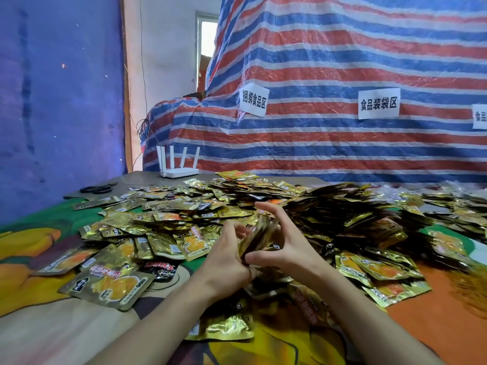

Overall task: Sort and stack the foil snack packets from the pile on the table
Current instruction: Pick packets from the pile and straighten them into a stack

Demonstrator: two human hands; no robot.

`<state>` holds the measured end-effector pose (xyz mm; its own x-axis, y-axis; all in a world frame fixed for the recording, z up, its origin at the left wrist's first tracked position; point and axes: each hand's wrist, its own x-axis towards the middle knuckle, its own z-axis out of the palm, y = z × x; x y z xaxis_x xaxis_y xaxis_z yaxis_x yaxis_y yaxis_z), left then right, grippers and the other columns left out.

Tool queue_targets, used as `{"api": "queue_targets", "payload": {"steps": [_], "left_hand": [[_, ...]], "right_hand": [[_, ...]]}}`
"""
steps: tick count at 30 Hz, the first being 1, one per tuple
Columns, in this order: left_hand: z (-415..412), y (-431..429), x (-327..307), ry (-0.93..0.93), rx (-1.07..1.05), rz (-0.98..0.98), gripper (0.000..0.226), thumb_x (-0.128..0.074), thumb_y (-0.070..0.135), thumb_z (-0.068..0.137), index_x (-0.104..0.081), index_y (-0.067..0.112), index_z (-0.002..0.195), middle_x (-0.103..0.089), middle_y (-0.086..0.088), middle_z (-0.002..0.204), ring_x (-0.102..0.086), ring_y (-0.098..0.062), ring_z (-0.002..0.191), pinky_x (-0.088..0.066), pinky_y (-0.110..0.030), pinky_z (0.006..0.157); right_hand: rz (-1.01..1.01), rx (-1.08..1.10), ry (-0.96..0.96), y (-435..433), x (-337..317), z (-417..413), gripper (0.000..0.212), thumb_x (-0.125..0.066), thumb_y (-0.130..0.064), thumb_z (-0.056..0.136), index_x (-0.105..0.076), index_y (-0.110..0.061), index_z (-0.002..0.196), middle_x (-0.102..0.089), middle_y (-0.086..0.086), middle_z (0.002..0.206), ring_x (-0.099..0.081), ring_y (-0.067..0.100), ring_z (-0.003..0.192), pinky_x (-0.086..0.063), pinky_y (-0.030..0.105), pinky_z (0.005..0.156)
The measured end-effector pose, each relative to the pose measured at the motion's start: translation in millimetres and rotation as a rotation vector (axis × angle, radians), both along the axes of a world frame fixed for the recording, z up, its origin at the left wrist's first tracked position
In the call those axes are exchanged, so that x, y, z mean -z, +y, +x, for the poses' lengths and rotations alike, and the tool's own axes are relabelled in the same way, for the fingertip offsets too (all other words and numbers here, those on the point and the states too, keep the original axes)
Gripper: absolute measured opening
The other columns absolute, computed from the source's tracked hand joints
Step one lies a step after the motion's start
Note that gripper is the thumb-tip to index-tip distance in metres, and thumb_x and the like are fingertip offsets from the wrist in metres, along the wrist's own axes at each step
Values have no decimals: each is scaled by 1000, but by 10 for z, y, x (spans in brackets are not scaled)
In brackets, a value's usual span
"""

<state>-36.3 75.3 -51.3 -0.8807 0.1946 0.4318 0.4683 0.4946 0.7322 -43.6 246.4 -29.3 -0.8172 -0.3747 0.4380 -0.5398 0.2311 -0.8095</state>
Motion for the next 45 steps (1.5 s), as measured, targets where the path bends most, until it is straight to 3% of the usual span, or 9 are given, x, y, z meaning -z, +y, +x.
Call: {"api": "queue_targets", "payload": {"steps": [5,11,15,17,20,27,34,40,45], "left_hand": [[20,16,-5,54,23,135,58,-75,22,66,-38,26,111,-59,1,109,-64,-11,96,-57,-32,79],[-5,56,10,16,91,271,67,-82,6,76,-39,29,122,-61,4,116,-65,3,99,-57,-18,74],[15,86,5,-20,128,259,87,-91,37,67,-36,35,134,-54,13,128,-59,-3,113,-51,-23,95],[41,94,-1,-27,155,236,93,-89,55,59,-38,37,134,-53,17,129,-55,6,114,-45,-16,95],[69,115,-22,-62,202,149,85,-87,60,60,-43,38,129,-56,19,122,-56,16,102,-45,-6,83],[73,108,-32,-1,151,-13,30,-75,30,87,-60,23,112,-62,7,110,-62,-4,96,-50,-13,72],[63,69,-31,56,99,-78,12,-73,21,89,-67,23,99,-65,6,103,-61,-11,98,-51,-29,83],[51,9,-33,94,-14,-24,7,-71,21,91,-66,25,93,-65,7,96,-61,-8,90,-51,-27,77],[49,52,-13,74,-40,-24,9,-69,21,92,-64,28,90,-65,8,93,-62,-6,85,-49,-23,71]], "right_hand": [[-123,1,-132,-89,51,-14,108,-92,-35,60,-28,-33,147,-73,-3,116,-69,9,110,-53,36,98],[-209,86,-32,-142,14,18,63,-92,-27,65,-57,-21,118,-75,-2,107,-72,11,101,-58,24,80],[-306,189,29,-96,-81,25,49,-90,-29,69,-63,-20,109,-75,0,98,-74,15,93,-61,31,78],[-305,260,40,-24,-168,32,46,-91,-31,69,-65,-24,105,-76,0,94,-75,14,87,-60,28,72],[-173,357,63,167,-300,69,45,-90,-45,66,-67,-30,103,-75,-2,91,-74,10,80,-58,23,62],[507,589,66,845,-576,222,49,-86,-51,69,-69,-32,111,-66,-7,107,-64,8,91,-54,26,71],[957,766,-52,1079,-393,364,59,-80,-56,68,-62,-35,121,-60,-9,110,-61,15,98,-55,37,84],[916,756,-46,1083,-413,411,61,-79,-58,67,-64,-35,121,-62,-7,109,-62,15,95,-57,38,82],[696,709,43,970,-836,273,44,-84,-41,76,-71,-21,113,-67,-4,87,-67,12,72,-60,31,61]]}}
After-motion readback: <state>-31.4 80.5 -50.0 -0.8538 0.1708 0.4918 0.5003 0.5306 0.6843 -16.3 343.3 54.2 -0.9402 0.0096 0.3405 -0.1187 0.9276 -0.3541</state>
